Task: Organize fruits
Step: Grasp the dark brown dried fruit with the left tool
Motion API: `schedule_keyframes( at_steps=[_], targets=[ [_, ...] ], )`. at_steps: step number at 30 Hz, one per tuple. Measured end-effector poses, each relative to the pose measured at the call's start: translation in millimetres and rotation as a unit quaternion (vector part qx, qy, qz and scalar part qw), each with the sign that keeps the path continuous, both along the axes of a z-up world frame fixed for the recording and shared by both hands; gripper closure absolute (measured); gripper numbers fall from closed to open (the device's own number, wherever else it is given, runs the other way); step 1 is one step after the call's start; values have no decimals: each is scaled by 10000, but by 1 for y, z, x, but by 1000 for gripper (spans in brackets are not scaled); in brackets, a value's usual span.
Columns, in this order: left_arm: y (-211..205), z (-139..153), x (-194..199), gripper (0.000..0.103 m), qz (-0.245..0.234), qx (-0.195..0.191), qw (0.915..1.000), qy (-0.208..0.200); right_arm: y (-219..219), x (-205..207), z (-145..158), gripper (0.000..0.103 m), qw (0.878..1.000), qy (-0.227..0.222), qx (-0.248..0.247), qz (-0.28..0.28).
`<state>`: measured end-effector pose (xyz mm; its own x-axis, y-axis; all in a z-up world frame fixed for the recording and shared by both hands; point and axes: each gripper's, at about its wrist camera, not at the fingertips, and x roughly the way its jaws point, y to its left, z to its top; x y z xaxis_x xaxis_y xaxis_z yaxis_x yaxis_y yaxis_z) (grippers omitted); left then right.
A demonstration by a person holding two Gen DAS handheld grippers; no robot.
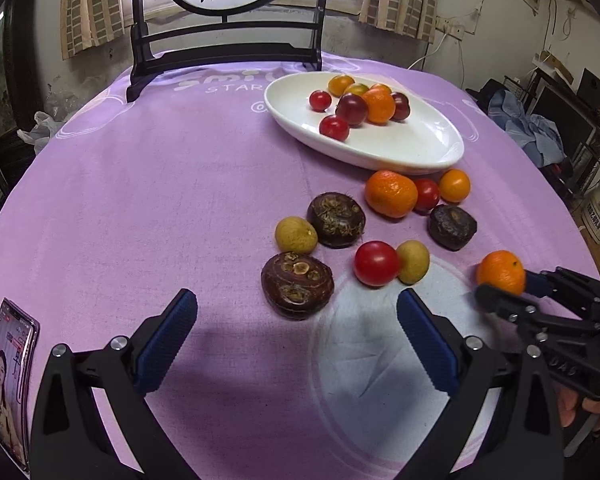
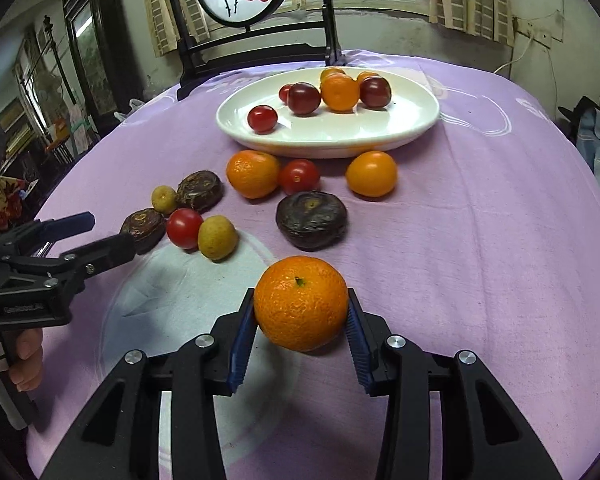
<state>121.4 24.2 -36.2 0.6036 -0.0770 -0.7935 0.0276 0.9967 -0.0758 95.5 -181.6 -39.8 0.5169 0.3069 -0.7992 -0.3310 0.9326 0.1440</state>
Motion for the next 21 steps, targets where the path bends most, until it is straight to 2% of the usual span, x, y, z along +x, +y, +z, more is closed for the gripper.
schedule_keyframes(
  at_steps=[2,4,6,8,10,11,13,21],
  targets=[
    [-2,-4,1,7,8,114,9999,5,-1,0,1,60,10000,0,9,2],
    [-5,-6,1,21,-32,235,9997,-59,1,1,1,60,10000,-8,-4,41],
    [-6,-9,2,24,-101,314,9995,-26,2,0,1,60,10000,-48,-46,67],
    [-8,-14,4,35,-133,375,9992,78,2,0,3,60,9999,-83,-55,74],
    [-7,-18,6,53,-168,312,9992,199,2,0,4,60,9999,-119,-56,65],
    [-6,-18,6,53,-150,275,9993,205,2,0,5,60,9999,-133,-56,67],
    [-6,-18,6,64,-127,276,9994,176,2,-1,4,60,9999,-139,-52,76],
    [-2,-13,2,65,-36,149,9996,249,-5,0,6,60,9998,-196,42,-32]
  ],
)
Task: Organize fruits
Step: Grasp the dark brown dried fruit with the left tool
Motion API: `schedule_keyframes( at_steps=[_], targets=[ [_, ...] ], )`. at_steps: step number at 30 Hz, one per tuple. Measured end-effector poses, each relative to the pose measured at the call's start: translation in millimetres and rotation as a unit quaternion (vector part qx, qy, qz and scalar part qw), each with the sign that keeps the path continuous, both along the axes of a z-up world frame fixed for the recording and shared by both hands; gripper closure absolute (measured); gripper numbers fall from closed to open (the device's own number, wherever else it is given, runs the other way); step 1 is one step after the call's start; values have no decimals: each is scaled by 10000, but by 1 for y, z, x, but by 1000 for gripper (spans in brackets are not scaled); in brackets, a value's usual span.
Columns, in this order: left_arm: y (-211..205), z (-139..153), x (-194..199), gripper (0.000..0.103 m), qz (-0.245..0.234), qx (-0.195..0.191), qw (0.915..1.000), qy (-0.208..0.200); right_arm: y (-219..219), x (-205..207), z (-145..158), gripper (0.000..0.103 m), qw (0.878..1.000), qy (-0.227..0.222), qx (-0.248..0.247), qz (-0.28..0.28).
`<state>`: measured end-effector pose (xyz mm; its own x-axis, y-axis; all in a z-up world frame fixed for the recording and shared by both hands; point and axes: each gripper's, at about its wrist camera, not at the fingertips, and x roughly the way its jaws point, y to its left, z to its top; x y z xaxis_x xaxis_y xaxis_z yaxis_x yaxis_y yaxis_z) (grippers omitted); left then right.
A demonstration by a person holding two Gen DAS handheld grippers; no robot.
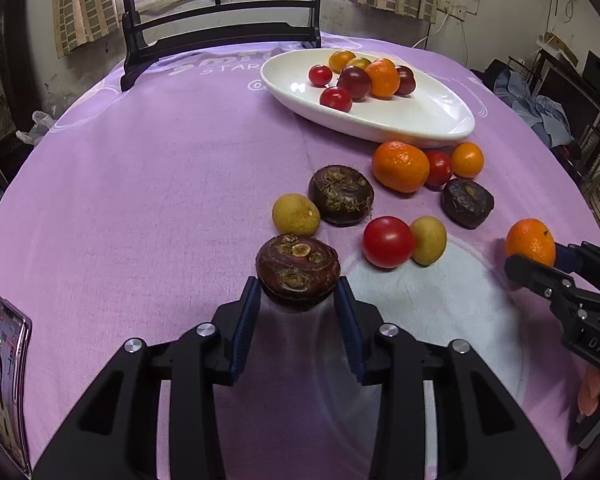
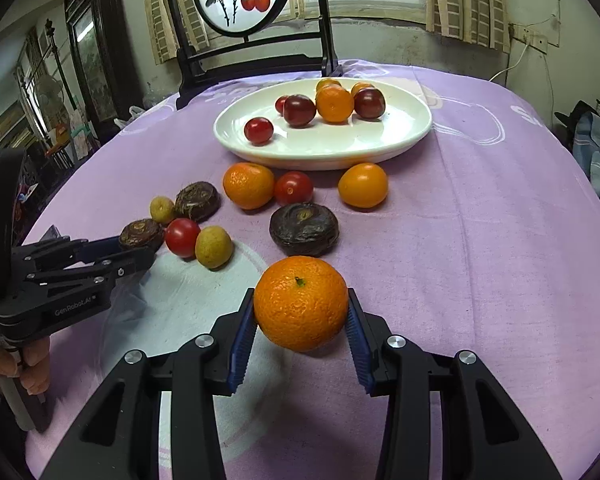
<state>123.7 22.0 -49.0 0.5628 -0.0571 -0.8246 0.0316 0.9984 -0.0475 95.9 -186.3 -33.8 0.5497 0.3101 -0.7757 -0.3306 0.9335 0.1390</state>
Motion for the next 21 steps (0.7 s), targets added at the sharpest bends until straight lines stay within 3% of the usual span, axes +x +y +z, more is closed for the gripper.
schedule_keyframes(
  at_steps=[3,7,12,17,21],
  targets=[
    [1,27,-17,65,-59,-256,9990,-348,-8,-3,7,60,9998,-75,165,-96],
    [-17,67,-29,65,-433,10,9951,-883,-14,-9,27,60,9982,-340,463,-172],
    [-41,102,-10,65,-759,57,9891,-1257,-14,-14,60,60,9940,-834,711,-42],
    [-47,115,19,65,-657,-6,9891,-1316,-19,7,74,60,9933,-1057,464,-30],
    [-38,93,12,65,-710,126,9918,-1056,-32,20,57,60,9945,-796,665,-121]
  ],
)
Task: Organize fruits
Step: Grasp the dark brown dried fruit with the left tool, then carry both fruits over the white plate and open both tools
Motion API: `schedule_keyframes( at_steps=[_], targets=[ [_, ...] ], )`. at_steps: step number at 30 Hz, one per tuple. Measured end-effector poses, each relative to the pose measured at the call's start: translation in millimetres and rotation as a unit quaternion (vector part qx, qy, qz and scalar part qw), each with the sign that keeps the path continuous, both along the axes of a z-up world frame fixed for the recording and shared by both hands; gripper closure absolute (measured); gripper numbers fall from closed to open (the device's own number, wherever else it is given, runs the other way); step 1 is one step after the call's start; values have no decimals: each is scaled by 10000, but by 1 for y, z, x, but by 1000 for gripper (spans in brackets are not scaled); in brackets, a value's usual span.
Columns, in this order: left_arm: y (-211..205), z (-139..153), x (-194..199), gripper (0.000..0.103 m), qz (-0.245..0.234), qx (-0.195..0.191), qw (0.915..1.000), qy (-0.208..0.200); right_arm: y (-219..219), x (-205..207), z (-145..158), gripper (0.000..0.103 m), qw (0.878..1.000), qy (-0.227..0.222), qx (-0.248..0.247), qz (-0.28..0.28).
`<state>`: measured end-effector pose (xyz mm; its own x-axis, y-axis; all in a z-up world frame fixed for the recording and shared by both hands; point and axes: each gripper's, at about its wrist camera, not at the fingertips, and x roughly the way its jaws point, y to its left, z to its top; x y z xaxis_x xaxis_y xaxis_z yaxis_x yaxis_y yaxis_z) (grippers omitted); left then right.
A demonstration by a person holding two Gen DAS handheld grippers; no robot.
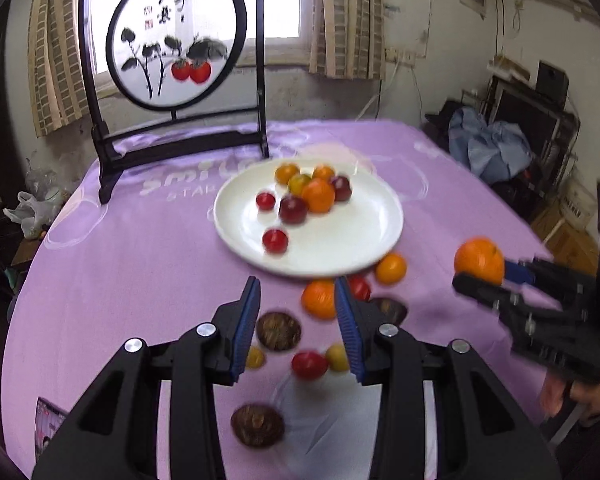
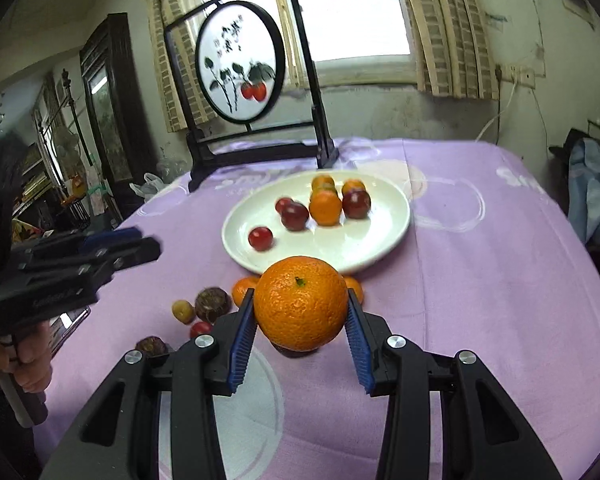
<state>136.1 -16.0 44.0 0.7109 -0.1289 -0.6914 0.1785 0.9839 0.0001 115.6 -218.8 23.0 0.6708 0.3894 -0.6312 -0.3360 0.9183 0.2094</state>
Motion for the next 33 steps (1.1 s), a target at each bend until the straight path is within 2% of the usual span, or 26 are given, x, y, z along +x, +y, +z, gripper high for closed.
schedule_keyframes(
  at_steps=[2,5,7,9,10,13,14,15,16,20,25,29,33],
  targets=[
    [6,-23,-12,65,-12,137,9995,290,1,5,-9,60,9997,230,-17,64],
    [18,-57,-25,64,71,132,9968,788,4,4,-13,60,9995,283,-12,129],
    [23,-73,-30,54,141,144,9949,989,8,1,-12,60,9995,232,-18,202],
    [27,-83,-33,46,268,252,9945,979,11,-3,-12,60,9995,203,-19,238],
    [28,-86,-33,45,297,270,9942,997,12,-4,-12,60,9995,202,-11,252],
    [32,-92,-31,46,362,253,9936,1044,14,-6,-12,60,9994,193,-29,278],
    [32,-94,-30,51,366,245,9930,1098,15,-7,-13,60,9994,195,-26,299],
    [33,-98,-29,62,337,194,9921,1193,15,-7,-12,60,9993,194,-22,313],
    [33,-98,-31,63,344,139,9925,1167,15,-8,-12,60,9993,190,-17,329],
    [33,-90,-30,63,432,22,9919,1194,15,-9,-12,60,9991,200,14,367],
    [15,-43,-13,63,217,-9,9976,663,18,-8,-4,60,9994,51,-65,332],
    [-11,-8,22,63,72,33,9998,167,28,9,6,60,9985,-195,-347,381],
    [-26,-5,77,63,211,-185,9994,199,38,43,3,60,9964,-369,-698,298]
  ],
)
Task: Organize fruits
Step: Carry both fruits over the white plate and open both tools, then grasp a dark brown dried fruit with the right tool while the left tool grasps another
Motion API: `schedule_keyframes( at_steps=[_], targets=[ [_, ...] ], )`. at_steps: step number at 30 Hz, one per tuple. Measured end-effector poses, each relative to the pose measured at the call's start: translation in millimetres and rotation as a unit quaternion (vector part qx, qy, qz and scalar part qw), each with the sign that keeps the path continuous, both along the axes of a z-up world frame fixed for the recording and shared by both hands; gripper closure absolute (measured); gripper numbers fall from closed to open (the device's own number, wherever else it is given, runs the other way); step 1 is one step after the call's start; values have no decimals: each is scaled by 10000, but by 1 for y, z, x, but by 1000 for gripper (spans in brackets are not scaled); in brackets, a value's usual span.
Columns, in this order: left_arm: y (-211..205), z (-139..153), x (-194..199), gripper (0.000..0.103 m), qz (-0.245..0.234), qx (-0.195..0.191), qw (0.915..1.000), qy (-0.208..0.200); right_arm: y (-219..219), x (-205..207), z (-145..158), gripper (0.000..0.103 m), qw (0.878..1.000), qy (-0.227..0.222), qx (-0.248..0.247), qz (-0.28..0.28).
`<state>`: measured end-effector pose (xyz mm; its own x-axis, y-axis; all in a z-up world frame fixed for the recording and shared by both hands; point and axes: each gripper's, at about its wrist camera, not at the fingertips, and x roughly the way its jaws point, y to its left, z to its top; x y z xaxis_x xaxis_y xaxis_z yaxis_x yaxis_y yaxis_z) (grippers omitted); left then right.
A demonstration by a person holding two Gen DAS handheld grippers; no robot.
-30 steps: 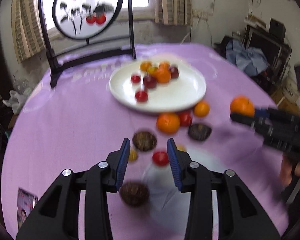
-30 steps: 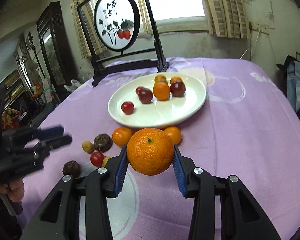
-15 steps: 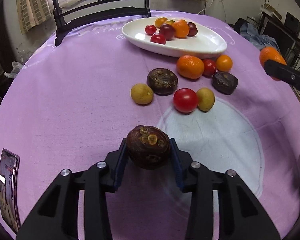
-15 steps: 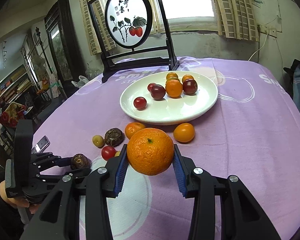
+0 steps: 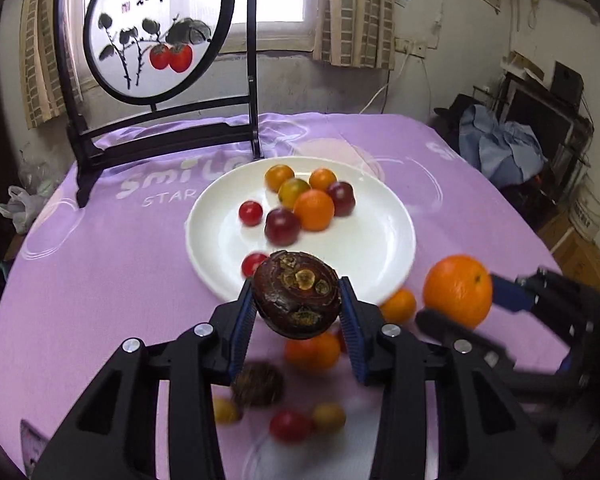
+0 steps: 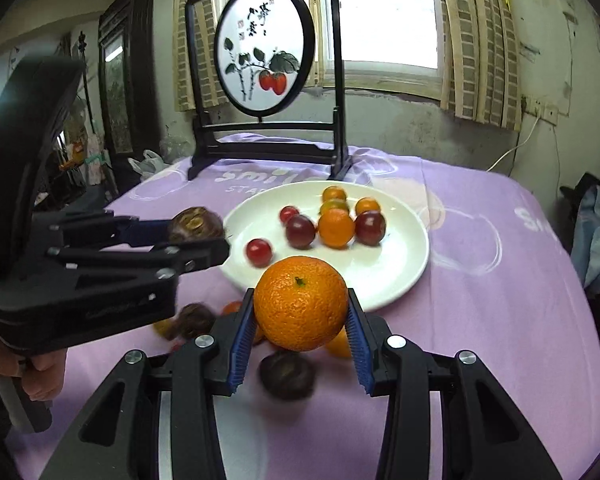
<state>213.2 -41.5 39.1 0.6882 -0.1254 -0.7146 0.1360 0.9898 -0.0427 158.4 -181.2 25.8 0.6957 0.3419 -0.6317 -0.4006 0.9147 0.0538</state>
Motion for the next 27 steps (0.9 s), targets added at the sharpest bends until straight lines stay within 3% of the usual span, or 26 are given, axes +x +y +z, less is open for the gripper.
schedule_keyframes(
  at_steps=[4,8,12,17,19,27],
  targets=[
    [-3,-22,55,63,216,-115,9990,379,5,39,-15,60,9997,150,-156,-118],
    [-4,-43,86,62,304,-191,9967,725,10,64,-32,59,9987,353,-309,-209],
    [-5,-41,90,31,398,-150,9975,556,8,70,-37,43,9982,403,-262,-350],
    [10,-25,72,27,527,-310,9974,384,-5,54,-26,42,9986,303,-73,-426],
    [20,-20,58,18,636,-366,9966,362,-9,45,-24,42,9986,325,-30,-411],
    [49,-20,-21,9,879,-170,9959,90,-10,-8,-34,36,9982,482,-248,-252]
  ],
)
